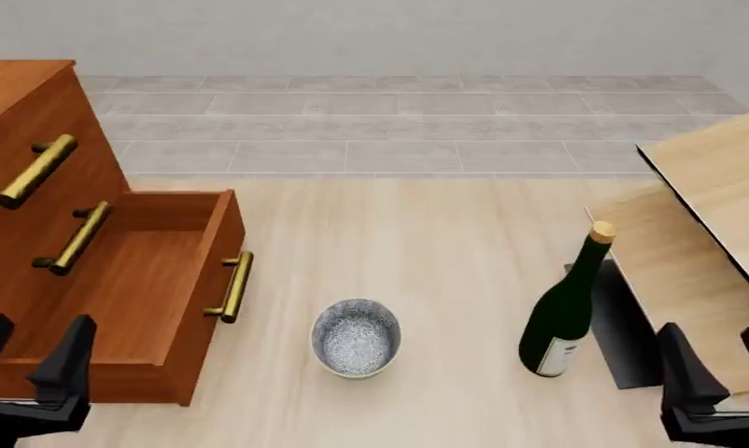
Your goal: Put the bowl on top of the cabinet.
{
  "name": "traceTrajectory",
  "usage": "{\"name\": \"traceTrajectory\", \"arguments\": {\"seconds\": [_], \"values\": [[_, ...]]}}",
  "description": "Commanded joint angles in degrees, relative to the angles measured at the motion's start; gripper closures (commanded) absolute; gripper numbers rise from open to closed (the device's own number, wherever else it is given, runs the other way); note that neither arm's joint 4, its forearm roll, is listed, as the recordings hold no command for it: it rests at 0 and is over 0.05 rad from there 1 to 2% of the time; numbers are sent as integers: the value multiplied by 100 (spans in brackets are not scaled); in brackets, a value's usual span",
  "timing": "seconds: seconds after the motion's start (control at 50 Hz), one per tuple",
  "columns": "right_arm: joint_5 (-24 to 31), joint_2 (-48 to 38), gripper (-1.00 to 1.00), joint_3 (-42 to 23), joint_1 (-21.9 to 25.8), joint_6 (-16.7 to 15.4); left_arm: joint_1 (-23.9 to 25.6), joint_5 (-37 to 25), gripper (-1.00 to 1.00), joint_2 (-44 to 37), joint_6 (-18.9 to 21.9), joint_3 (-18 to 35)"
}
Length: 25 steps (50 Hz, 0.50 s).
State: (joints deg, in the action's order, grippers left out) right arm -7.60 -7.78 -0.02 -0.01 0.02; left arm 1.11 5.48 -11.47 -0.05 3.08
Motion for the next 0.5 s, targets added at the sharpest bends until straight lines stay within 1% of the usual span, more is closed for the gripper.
{"name": "traceTrajectory", "arguments": {"seconds": [0.02,0.04,0.08,0.1,0.16,0.18,0.24,0.3,0.34,0.36,0.42,0.46,0.5], "values": [[-490,-497,-100,2,-3,2,476,-385,-100,-488,-58,512],[-494,-501,-100,2,-3,2,472,-410,-100,-624,3,555],[-432,-438,-100,2,-3,4,752,-706,-100,-411,-57,694],[-355,-360,-100,2,-3,2,813,-767,-100,-466,-62,742],[-343,-349,-100,2,-2,2,936,-889,-100,-437,-56,816],[-340,-345,-100,2,-2,3,1051,-1033,-100,-500,-61,929],[-341,-346,-100,2,-1,2,1145,-1101,-100,-580,-121,981],[-343,-349,-100,2,0,4,1380,-1300,-100,-533,4,1079],[-343,-349,-100,2,-3,3,1395,-1336,-100,-522,-5,1105],[-340,-344,-100,2,-3,2,1452,-1362,-100,-638,78,1137],[-340,-345,-100,2,-3,4,1545,-1474,-100,-635,-19,1224],[-341,-347,-100,2,-1,3,1644,-1528,-100,-566,77,1276],[-338,-342,-100,2,0,2,1637,-1540,-100,-619,51,1304]]}}
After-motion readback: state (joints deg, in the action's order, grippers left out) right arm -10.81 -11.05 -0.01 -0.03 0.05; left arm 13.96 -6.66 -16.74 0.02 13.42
